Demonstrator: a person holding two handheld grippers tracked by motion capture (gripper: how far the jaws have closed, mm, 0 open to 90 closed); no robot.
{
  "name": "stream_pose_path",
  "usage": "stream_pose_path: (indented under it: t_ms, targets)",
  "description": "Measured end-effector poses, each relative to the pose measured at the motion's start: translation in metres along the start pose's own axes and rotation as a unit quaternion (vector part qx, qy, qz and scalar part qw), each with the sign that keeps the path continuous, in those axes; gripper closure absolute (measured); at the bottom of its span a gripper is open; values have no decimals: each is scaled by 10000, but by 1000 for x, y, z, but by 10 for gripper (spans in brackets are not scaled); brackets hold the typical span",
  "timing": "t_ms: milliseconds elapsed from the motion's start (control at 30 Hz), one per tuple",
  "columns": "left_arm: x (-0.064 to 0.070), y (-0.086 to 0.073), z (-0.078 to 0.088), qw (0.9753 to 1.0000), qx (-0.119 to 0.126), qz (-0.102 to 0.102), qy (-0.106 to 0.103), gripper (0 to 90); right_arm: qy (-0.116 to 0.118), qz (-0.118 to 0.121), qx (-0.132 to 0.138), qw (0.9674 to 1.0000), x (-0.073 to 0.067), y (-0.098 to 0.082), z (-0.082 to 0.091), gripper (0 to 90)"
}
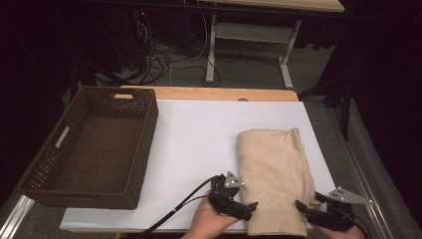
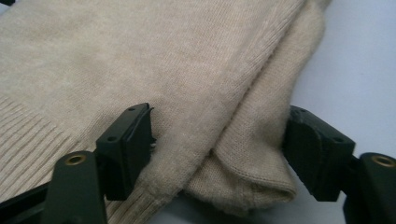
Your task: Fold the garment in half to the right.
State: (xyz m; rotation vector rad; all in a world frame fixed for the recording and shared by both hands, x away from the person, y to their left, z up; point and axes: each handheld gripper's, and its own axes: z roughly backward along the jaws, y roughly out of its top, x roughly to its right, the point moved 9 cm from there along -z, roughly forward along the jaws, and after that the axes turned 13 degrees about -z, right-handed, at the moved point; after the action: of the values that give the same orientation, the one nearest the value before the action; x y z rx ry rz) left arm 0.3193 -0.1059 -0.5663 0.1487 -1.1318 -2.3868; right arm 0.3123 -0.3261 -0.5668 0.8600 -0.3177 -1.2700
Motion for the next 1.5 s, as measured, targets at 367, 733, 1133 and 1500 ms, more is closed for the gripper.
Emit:
stream_pose_path:
  t_ms: [367,733,1133,1500]
  targets:
    - [17,-6,-10,9981,-248,171,-546,226,151,-40,-268,9995,-8,-1,-11,281]
    - [24,-4,-10,9943,51,351,-1006,568,303,219,-211,9991,-22,1,-13,632]
    - [6,-9,11,9966,82,261,-782,665,377,417,-74,9984,-40,5,-23,653]
    - [-28,-32,41,9972,121,459,-576,666,478,799,-76,9956,-79,15,-48,651]
